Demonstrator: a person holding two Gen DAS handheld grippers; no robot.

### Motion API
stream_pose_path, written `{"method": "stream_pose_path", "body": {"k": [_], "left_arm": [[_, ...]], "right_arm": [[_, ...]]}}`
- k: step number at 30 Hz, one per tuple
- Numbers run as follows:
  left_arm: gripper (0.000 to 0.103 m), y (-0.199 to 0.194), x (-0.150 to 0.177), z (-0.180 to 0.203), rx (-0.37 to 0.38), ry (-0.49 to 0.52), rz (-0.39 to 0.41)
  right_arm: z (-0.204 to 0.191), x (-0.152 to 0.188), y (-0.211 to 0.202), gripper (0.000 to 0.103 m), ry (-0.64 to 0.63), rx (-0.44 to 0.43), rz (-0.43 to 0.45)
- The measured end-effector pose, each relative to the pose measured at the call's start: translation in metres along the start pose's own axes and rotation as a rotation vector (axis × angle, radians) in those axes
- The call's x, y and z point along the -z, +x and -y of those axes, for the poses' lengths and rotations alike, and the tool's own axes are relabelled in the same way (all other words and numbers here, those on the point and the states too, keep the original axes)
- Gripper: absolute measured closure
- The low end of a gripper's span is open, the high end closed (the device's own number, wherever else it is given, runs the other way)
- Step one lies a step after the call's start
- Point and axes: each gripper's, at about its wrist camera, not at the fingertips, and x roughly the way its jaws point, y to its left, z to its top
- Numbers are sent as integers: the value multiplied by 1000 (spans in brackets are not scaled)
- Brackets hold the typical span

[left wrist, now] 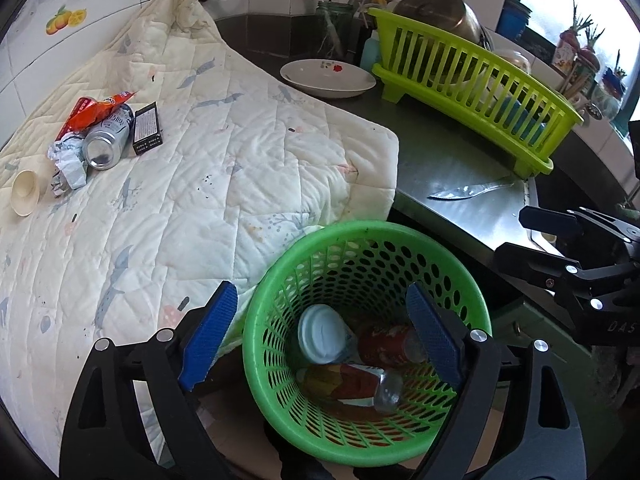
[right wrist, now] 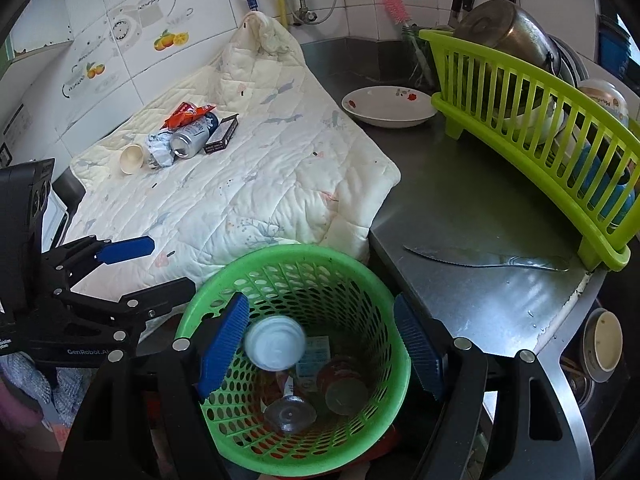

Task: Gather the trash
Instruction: 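Carry the lid to the basket with the left tool while the right tool drops the cup, then move the left tool to the crumpled paper while the right tool approaches the orange snack bag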

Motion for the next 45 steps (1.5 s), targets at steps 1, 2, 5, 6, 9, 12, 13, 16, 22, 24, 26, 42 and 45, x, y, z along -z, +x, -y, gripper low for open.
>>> {"method": "stream_pose_path", "body": {"k": [1, 2, 5, 6, 9, 12, 13, 16, 22, 24, 26, 42, 45], "left_arm": [[18, -1, 0, -2, -3, -5, 1], [18, -2, -1, -4, -6, -11, 2], [18, -7, -2, -11, -24, -26, 14], [18, -9, -2, -14, -29, -31, 17], [17, -15, -3, -26, -50, -54, 31], [17, -20, -4, -41, -70, -87, 42], [17, -22, -4, -47, -77, -100, 46], [17, -27, -4, -63, -99, -126, 56], [17, -36, -4, -95, -142, -181, 71], [17, -37, -4, -107, -164, -198, 76], [17, -39, -6, -121, -184, -217, 80], [18, -26, -48, -230, -321, -268, 109], [18, -17, -58, -246, -325, -265, 105]], "right_arm": [[-1, -1, 1, 31, -3, -2, 1], [-2, -2, 2, 31, -5, -4, 1], [-6, -6, 5, 31, -16, -15, 0], [-9, -8, 7, 31, -21, -18, 0], [-16, -13, 11, 31, -34, -31, -1], [-25, -21, 16, 31, -53, -41, 0], [-29, -24, 18, 31, -58, -47, 0], [-39, -34, 23, 31, -78, -61, 1], [-61, -58, 38, 31, -108, -99, -3], [-70, -66, 45, 31, -116, -115, -7], [-78, -73, 51, 31, -128, -125, -10], [-126, -114, 88, 31, -183, -160, -17], [-132, -120, 94, 31, -185, -158, -20]]}}
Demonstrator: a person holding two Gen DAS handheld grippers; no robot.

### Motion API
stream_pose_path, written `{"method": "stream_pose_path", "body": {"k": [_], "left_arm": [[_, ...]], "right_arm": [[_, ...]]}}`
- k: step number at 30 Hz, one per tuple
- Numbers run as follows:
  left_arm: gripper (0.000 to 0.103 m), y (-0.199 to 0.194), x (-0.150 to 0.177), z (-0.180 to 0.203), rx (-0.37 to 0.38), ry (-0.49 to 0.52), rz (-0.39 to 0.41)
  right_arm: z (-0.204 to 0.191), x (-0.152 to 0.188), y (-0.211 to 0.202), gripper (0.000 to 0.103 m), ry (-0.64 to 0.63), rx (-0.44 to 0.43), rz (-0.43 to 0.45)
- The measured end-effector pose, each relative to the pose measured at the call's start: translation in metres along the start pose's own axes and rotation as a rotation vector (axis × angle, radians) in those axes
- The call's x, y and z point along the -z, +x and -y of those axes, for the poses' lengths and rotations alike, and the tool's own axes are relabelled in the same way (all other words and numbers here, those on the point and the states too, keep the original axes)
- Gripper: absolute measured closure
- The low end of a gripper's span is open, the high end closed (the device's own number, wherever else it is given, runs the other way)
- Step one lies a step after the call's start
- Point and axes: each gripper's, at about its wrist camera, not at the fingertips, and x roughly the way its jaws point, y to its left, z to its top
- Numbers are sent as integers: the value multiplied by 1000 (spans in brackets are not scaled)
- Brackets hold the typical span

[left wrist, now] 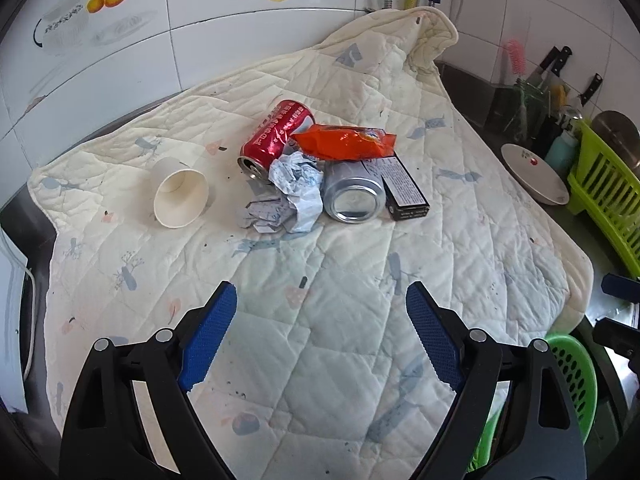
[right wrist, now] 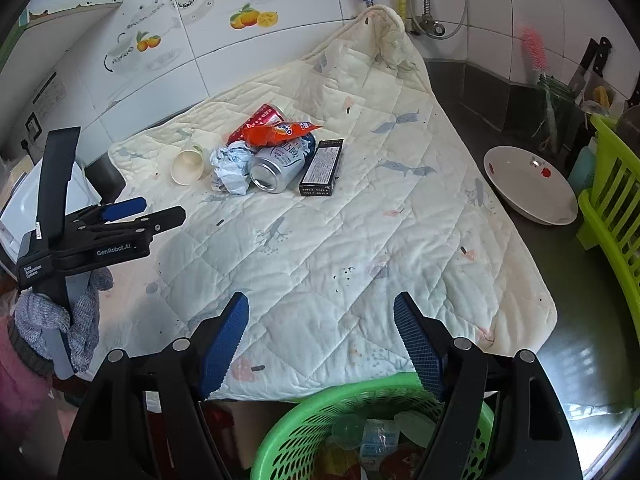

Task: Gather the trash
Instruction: 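Move the left tool to the crumpled paper while the right tool approaches the orange snack bag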

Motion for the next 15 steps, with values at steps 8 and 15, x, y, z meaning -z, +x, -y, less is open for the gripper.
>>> {"method": "stream_pose_path", "body": {"k": [8, 15], "left_arm": [[27, 50, -34, -26, 17, -11, -14], [31, 92, -53, -31, 46, 54, -41]], "right_arm": [[-10, -18, 19, 31, -5, 5, -14], [-16, -35, 35, 31, -7, 23, -24]]}}
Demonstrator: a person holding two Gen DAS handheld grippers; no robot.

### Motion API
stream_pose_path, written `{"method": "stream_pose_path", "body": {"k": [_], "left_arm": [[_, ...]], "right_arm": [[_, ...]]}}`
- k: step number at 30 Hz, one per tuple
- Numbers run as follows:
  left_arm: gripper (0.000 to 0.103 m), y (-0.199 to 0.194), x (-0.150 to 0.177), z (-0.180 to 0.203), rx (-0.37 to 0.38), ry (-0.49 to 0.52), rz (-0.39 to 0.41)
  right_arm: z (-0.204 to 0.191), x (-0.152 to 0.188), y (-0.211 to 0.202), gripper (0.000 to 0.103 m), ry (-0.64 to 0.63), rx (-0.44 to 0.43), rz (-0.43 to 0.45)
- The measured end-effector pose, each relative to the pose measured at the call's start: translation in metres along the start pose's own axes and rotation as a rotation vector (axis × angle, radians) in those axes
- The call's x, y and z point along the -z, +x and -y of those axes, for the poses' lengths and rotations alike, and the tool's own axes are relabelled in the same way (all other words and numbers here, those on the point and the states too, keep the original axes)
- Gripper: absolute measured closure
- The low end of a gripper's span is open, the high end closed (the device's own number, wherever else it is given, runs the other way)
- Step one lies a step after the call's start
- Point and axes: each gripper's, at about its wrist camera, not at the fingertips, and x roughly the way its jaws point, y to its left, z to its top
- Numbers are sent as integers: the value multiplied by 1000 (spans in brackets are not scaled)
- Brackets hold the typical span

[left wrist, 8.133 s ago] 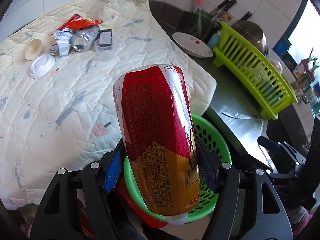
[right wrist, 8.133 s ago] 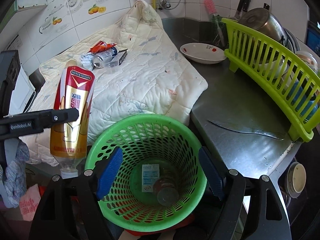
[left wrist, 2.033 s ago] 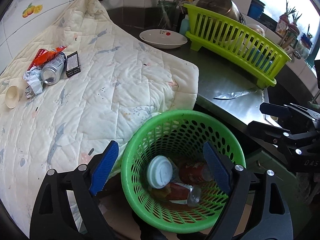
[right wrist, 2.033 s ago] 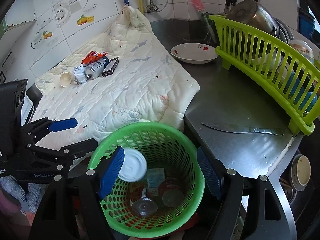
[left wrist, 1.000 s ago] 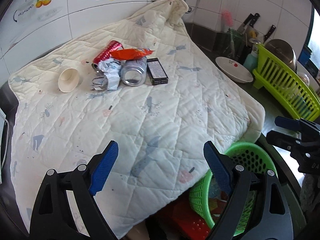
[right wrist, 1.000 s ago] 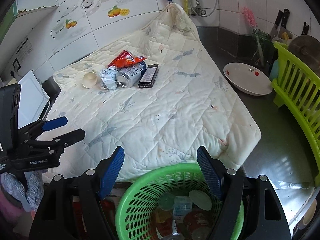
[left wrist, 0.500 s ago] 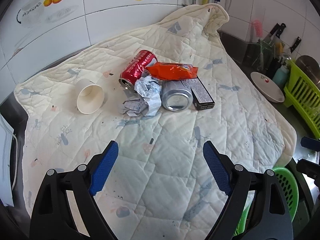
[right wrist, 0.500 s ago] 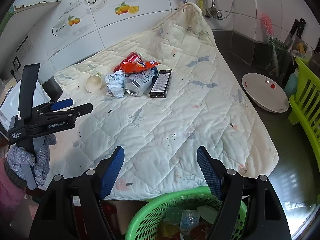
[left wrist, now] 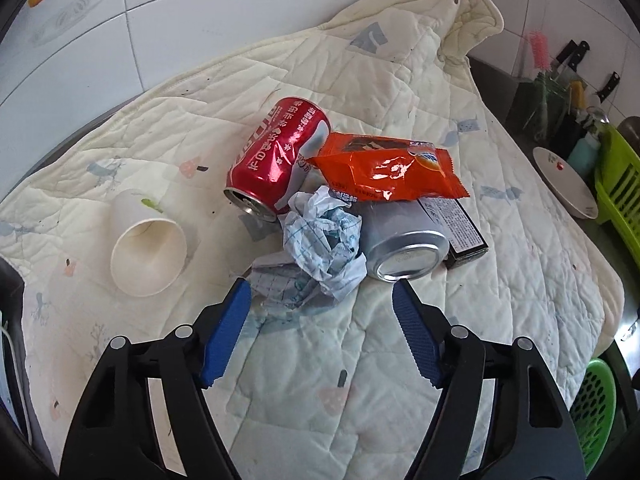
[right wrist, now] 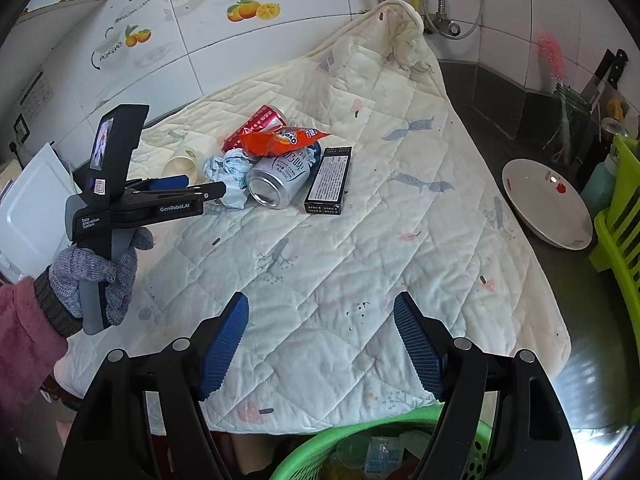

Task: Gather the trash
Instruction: 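Move the left tool to the crumpled paper while the right tool approaches the orange snack bag, then close the left tool on the crumpled paper while the right tool grasps the Ovaltine bag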

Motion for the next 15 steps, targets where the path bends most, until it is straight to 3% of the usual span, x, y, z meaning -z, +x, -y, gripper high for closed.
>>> {"method": "stream_pose_path", "body": {"k": [6, 9, 12, 15], "left_arm": [[43, 24, -6, -3, 26, 59, -29], [59, 30, -7, -8, 53, 66, -32], [82, 32, -8, -13, 98, 64, -28], [88, 29, -6, -14, 111, 78, -12]], "right_arm": [[-7, -21, 14, 31, -16, 16, -2], [-11, -33, 22, 31, -33, 24, -5], [-15, -46, 31, 31, -50, 26, -11], [-21, -59, 40, 31, -81, 28, -6]]}}
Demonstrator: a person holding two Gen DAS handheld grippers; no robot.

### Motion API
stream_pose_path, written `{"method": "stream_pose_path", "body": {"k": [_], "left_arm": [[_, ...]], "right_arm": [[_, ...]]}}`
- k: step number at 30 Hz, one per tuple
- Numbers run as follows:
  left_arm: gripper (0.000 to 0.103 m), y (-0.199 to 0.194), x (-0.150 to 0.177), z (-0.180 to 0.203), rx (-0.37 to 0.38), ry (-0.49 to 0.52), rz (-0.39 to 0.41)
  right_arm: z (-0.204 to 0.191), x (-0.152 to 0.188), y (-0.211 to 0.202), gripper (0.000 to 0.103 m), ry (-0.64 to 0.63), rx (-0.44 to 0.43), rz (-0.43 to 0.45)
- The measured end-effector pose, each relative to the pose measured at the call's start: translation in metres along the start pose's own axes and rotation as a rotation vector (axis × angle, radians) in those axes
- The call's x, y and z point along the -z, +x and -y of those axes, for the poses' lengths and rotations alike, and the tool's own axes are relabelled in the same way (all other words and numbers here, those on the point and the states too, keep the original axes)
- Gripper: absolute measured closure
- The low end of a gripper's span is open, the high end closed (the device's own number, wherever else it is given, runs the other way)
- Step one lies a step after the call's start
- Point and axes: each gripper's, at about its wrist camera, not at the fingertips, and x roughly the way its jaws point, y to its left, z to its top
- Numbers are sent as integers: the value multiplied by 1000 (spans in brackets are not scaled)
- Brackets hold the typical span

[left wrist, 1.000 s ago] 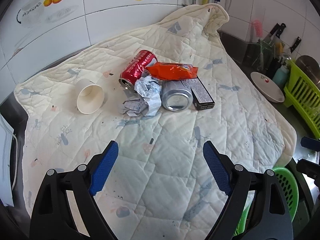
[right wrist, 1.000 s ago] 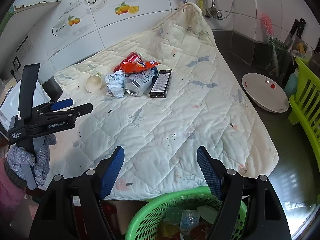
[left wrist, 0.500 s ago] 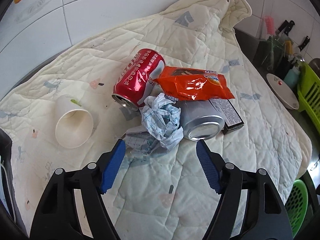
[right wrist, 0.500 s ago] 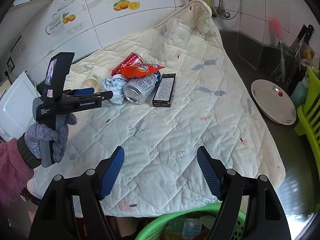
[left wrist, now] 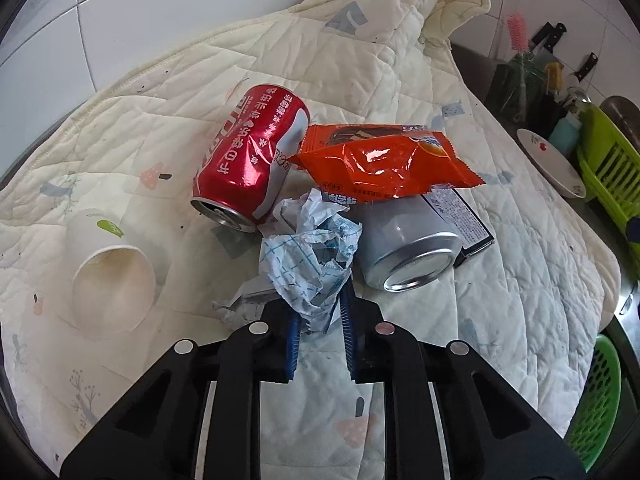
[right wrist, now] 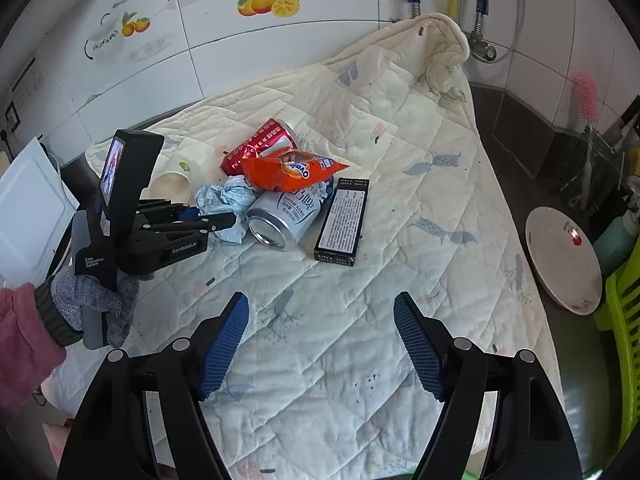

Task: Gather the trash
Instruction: 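Close the left tool on the crumpled paper while the right tool grasps the Ovaltine bag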

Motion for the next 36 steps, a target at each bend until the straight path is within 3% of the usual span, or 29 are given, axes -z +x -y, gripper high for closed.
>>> {"method": "stream_pose_path", "body": {"k": [10, 12, 14, 23, 35, 36], "left_arm": [[92, -30, 14, -19, 11, -57, 46], [92, -36, 18, -23, 10, -70, 48], [93, -43, 22, -27, 6, -79, 51], [93, -74, 40, -47, -2, -143, 83], [93, -91, 58, -59, -21, -184, 91], [93, -92, 59, -59, -26, -184, 93]], "right_arm": [[-7, -56, 43, 31, -53, -56, -22], [-7, -70, 56, 28, -67, -102, -49], [-12, -81, 65, 22, -94, -96, -53], [-30, -124, 121, 13, -222, -96, -134], [-39, -145, 188, 14, -259, -53, -247], [-39, -145, 190, 20, -255, -53, -252]]}}
